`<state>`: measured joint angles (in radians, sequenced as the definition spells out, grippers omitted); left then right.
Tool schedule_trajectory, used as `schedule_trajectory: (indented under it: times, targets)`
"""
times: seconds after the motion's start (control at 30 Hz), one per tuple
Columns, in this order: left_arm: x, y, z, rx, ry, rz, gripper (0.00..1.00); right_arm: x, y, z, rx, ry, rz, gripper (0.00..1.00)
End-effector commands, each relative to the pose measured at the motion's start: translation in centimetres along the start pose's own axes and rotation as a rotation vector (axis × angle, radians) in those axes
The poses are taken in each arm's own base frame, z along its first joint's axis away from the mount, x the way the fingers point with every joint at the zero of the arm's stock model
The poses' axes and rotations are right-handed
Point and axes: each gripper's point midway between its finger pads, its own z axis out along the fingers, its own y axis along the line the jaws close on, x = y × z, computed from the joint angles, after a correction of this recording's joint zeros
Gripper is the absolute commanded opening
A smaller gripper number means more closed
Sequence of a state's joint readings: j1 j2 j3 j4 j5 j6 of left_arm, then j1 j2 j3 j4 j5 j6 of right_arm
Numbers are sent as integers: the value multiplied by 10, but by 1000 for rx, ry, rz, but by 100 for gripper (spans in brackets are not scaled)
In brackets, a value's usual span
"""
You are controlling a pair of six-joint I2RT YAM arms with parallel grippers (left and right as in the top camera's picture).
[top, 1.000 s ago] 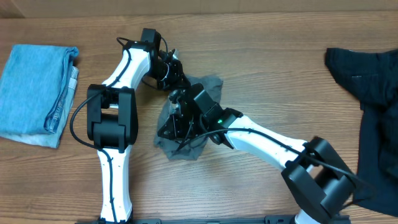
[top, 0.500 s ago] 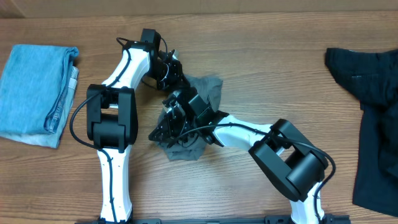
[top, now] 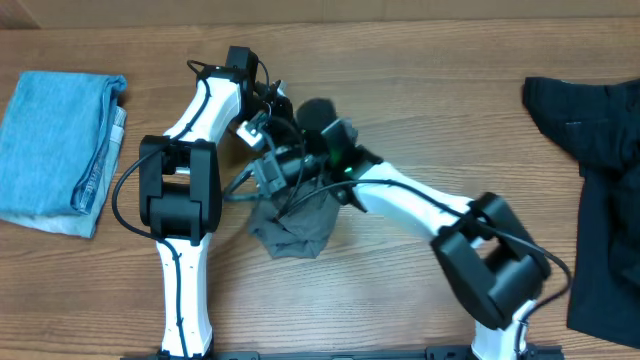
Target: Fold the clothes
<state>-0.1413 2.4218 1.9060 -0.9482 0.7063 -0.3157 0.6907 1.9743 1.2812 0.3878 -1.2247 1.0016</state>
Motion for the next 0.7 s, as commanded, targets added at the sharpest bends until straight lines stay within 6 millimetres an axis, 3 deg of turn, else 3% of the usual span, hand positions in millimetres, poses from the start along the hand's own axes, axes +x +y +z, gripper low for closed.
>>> schedule_trajectory:
  times: [0.0, 0.1, 0.13, 0.17, 0.2, 0.23, 0.27, 0.37, 0.5, 0.67]
  targets:
    - [3, 22, 3, -62, 9, -36, 11, -18, 13, -38, 51, -75, -27, 4]
    - [3, 22, 3, -63, 8, -36, 11, -40, 0, -96, 166, -230, 57, 4]
    - [3, 22, 3, -63, 8, -36, 11, -44, -12, -121, 276, -302, 80, 4]
    - [3, 23, 3, -67, 9, -38, 11, -42, -32, -154, 506, -383, 119, 4]
    - [3, 23, 3, -71, 8, -38, 11, -32, -50, -196, 843, -431, 147, 4]
    - [3, 23, 3, -71, 7, -37, 11, -24, -51, -222, 1055, -431, 147, 4]
    - [2, 23, 3, -70, 6, -36, 11, -18, -47, -230, 1159, -402, 127, 4]
    - [1, 28, 2, -102, -4, -36, 11, 2, -54, -220, 1233, -307, 139, 4]
    - [1, 29, 2, -102, -5, -35, 11, 19, -82, -183, 1212, -212, 195, 4]
    - [-1, 28, 2, -100, -9, -31, 11, 30, -100, -142, 1284, -111, 118, 4]
